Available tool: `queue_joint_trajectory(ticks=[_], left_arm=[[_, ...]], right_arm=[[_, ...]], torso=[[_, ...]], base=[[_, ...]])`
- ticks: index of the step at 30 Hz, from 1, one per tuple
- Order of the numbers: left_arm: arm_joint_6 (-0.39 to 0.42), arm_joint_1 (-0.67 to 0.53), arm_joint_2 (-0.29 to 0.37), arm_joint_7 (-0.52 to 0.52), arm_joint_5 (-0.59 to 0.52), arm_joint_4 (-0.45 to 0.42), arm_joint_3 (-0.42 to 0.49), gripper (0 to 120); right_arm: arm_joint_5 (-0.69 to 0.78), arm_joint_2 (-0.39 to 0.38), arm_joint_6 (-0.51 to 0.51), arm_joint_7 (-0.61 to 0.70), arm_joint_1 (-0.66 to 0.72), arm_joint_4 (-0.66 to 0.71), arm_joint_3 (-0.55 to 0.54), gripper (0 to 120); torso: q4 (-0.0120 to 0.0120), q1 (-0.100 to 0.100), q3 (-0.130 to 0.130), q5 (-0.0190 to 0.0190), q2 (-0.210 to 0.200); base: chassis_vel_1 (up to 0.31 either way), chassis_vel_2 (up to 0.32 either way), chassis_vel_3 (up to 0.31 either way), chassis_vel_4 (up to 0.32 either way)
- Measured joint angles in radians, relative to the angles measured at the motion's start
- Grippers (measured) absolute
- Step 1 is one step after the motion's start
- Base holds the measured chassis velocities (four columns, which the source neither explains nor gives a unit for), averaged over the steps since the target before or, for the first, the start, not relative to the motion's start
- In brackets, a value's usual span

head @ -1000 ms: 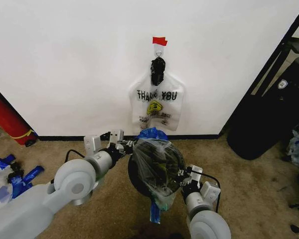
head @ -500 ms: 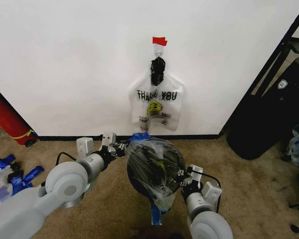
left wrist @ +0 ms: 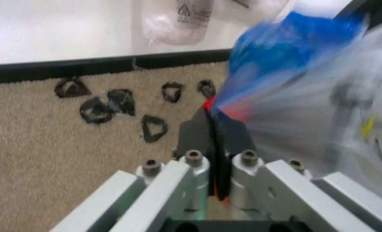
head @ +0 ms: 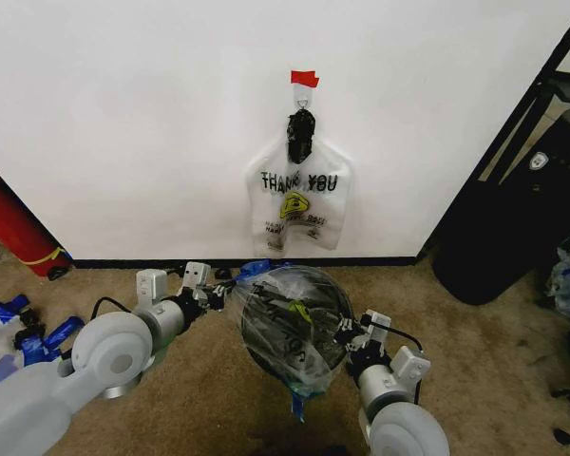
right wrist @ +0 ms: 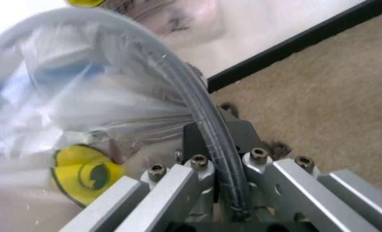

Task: Pick up the garbage bag from the wall and place it over the trash bin.

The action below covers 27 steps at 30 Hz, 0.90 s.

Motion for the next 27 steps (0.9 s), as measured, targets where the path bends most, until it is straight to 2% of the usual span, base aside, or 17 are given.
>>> queue_joint_trajectory(ticks=[1, 4, 6, 10, 11, 13, 14, 18, 19, 21, 22, 25, 27], left_arm=[[0.000, 0.000, 0.000, 0.000, 0.000, 0.000, 0.000, 4], [0.013, 0.004, -0.009, -0.016, 0.000, -0.027, -0.014, 18], [0.016, 0.005, -0.010, -0.020, 0.000, -0.037, -0.018, 21], [0.022, 0.013, -0.019, -0.036, 0.000, -0.104, -0.036, 41], [0.022, 0.013, -0.019, -0.036, 0.000, -0.104, -0.036, 41], [0.018, 0.024, -0.038, -0.076, 0.000, -0.145, -0.046, 51], [0.018, 0.024, -0.038, -0.076, 0.000, -0.145, -0.046, 51], [-0.019, 0.085, -0.118, -0.180, 0.000, -0.236, -0.069, 70], [-0.019, 0.085, -0.118, -0.180, 0.000, -0.236, -0.069, 70], [-0.039, 0.145, -0.164, -0.198, 0.006, -0.275, -0.072, 81], [-0.039, 0.145, -0.164, -0.198, 0.006, -0.275, -0.072, 81], [-0.058, 0.237, -0.221, -0.192, 0.026, -0.305, -0.062, 94], [-0.058, 0.239, -0.223, -0.191, 0.026, -0.306, -0.061, 94]], right_arm=[[0.000, 0.000, 0.000, 0.000, 0.000, 0.000, 0.000, 0], [0.019, 0.001, 0.001, 0.009, 0.006, -0.012, 0.006, 0], [0.026, 0.002, 0.001, 0.012, 0.009, -0.015, 0.009, 0], [0.079, 0.016, 0.000, 0.036, 0.020, -0.029, 0.049, 0], [0.079, 0.016, 0.000, 0.036, 0.020, -0.029, 0.049, 0], [0.100, 0.025, 0.000, 0.045, 0.029, -0.035, 0.073, 0], [0.100, 0.025, 0.000, 0.045, 0.029, -0.035, 0.073, 0], [0.184, 0.040, -0.002, 0.081, 0.042, -0.039, 0.123, 0], [0.184, 0.040, -0.002, 0.081, 0.042, -0.039, 0.123, 0], [0.220, 0.043, -0.003, 0.097, 0.046, -0.040, 0.137, 0], [0.220, 0.043, -0.003, 0.097, 0.046, -0.040, 0.137, 0], [0.276, 0.053, -0.006, 0.128, 0.058, -0.047, 0.155, 0], [0.277, 0.054, -0.006, 0.129, 0.058, -0.047, 0.156, 0]], torso=[[0.0000, 0.000, 0.000, 0.0000, 0.000], [0.0001, 0.000, 0.000, 0.0002, 0.000], [0.0001, 0.000, 0.000, 0.0002, 0.000], [-0.0001, 0.000, 0.000, 0.0001, 0.000], [-0.0001, 0.000, 0.000, 0.0001, 0.000], [0.0000, 0.000, 0.000, 0.0000, 0.000], [0.0000, 0.000, 0.000, 0.0000, 0.000], [-0.0001, 0.000, 0.000, 0.0002, 0.000], [-0.0001, 0.000, 0.000, 0.0002, 0.000], [-0.0001, 0.000, 0.000, 0.0000, 0.000], [-0.0001, 0.000, 0.000, 0.0000, 0.000], [0.0003, 0.000, 0.000, 0.0001, 0.000], [0.0002, 0.000, 0.000, 0.0001, 0.000]], base=[[0.000, 0.000, 0.000, 0.000], [0.000, 0.000, 0.000, 0.000], [0.000, 0.000, 0.000, 0.000], [0.000, 0.000, 0.000, 0.000], [0.000, 0.000, 0.000, 0.000], [0.000, 0.000, 0.000, 0.000], [0.000, 0.000, 0.000, 0.000], [0.000, 0.000, 0.000, 0.000], [0.000, 0.000, 0.000, 0.000], [0.000, 0.000, 0.000, 0.000], [0.000, 0.000, 0.000, 0.000], [0.000, 0.000, 0.000, 0.000], [0.000, 0.000, 0.000, 0.000]])
